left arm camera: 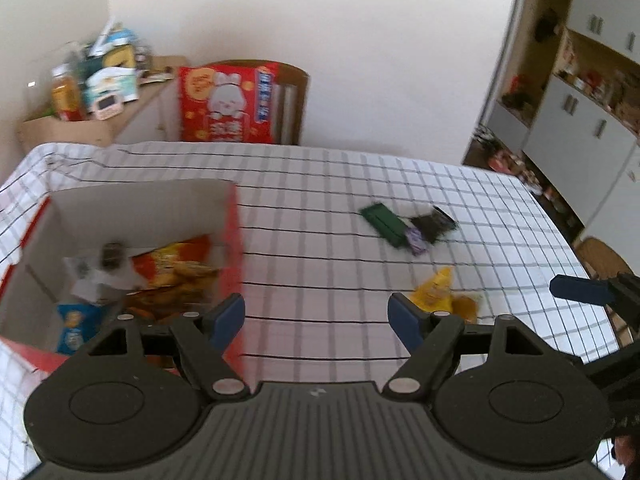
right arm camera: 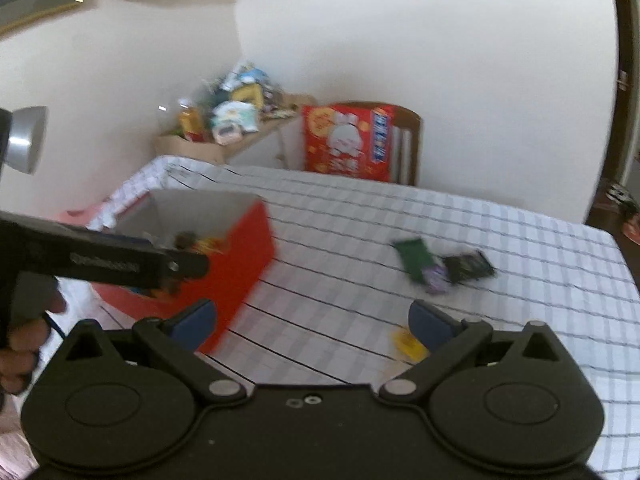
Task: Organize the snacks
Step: 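Move the left tool to the yellow candy packet while the right tool reaches the round wrapped cake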
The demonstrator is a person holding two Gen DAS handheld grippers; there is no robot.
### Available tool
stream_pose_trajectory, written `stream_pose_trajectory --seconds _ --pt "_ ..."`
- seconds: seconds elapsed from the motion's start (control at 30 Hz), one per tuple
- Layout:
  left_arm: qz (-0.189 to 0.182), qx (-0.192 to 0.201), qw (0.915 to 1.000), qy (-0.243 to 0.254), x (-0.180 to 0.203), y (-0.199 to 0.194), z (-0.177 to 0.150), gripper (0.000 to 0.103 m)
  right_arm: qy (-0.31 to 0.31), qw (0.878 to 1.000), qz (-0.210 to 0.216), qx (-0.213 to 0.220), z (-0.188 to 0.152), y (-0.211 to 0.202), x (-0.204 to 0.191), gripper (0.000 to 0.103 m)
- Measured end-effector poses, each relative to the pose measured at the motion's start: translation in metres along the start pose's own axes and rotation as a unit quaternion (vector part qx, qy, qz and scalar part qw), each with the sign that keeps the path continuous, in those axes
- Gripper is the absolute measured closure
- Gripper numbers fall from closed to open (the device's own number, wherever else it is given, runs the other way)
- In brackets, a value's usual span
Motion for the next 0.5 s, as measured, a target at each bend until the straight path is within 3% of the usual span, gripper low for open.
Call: stream_pose_trajectory --seconds 0.23,0.5 --pt "-0.026 -0.035 0.9986 0.031 0.048 0.035 -0.008 0.025 0.016 0.999 -0.036 -0.022 -0.022 -0.002 0.055 0.001" --pt "-0.045 -0.055 0.996 0.055 0.085 0.071 -0.007 0.025 0.048 0.996 -0.042 -0.056 -0.046 0.016 0.097 0.006"
Point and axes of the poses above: each gripper's, at about its wrist camera, not at the fingertips, and y roughly the way its jaws point, x to its right, z to its top, the point moved 7 cm from there along y, roughly the way its jaws point, and after that the axes turned 10 degrees about x, right-handed, at the moved point
